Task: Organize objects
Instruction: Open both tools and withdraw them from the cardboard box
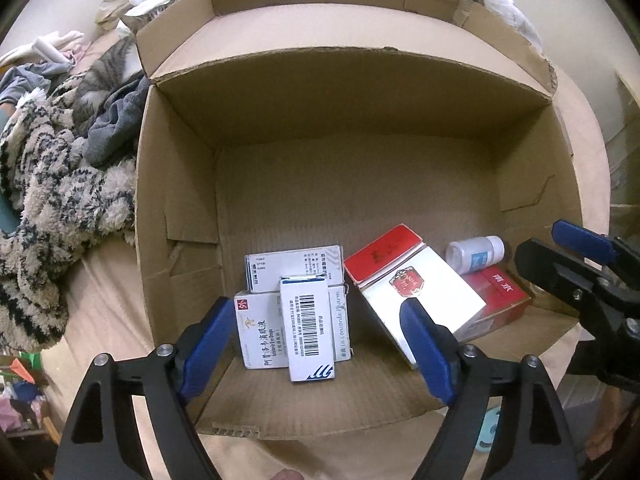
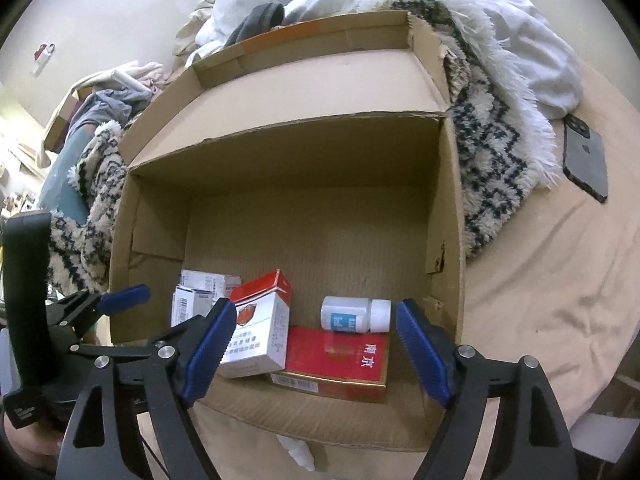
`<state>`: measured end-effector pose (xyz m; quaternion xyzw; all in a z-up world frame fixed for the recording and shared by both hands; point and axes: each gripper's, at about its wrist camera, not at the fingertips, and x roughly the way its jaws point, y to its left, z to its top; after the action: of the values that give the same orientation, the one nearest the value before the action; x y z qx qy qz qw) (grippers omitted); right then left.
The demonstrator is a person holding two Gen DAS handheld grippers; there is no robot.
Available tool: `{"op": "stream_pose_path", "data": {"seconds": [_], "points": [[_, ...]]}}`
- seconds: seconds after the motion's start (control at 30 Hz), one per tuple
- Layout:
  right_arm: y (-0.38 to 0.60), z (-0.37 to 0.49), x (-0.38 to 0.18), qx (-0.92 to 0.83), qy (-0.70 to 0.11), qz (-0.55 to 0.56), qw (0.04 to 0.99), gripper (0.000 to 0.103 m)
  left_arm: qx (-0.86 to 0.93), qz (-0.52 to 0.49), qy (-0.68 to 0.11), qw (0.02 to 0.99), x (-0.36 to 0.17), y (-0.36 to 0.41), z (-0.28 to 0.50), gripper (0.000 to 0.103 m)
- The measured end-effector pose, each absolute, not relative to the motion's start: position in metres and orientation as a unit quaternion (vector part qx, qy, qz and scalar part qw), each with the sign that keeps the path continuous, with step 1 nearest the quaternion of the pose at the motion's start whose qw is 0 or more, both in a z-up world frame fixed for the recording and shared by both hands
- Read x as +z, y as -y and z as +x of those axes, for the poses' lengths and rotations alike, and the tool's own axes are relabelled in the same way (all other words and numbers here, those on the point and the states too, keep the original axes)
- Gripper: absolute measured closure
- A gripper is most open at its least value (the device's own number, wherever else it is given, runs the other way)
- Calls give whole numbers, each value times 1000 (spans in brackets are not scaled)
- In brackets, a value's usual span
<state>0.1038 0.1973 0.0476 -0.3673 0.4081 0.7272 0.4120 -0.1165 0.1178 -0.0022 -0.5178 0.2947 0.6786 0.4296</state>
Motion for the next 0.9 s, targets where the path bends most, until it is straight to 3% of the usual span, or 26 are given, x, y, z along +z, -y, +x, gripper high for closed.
{"op": "stream_pose_path", "data": {"seconds": [0.9], "points": [[-177, 108, 68, 731, -391, -371, 418, 16, 691, -501, -297, 428, 22, -104, -110, 18]]}}
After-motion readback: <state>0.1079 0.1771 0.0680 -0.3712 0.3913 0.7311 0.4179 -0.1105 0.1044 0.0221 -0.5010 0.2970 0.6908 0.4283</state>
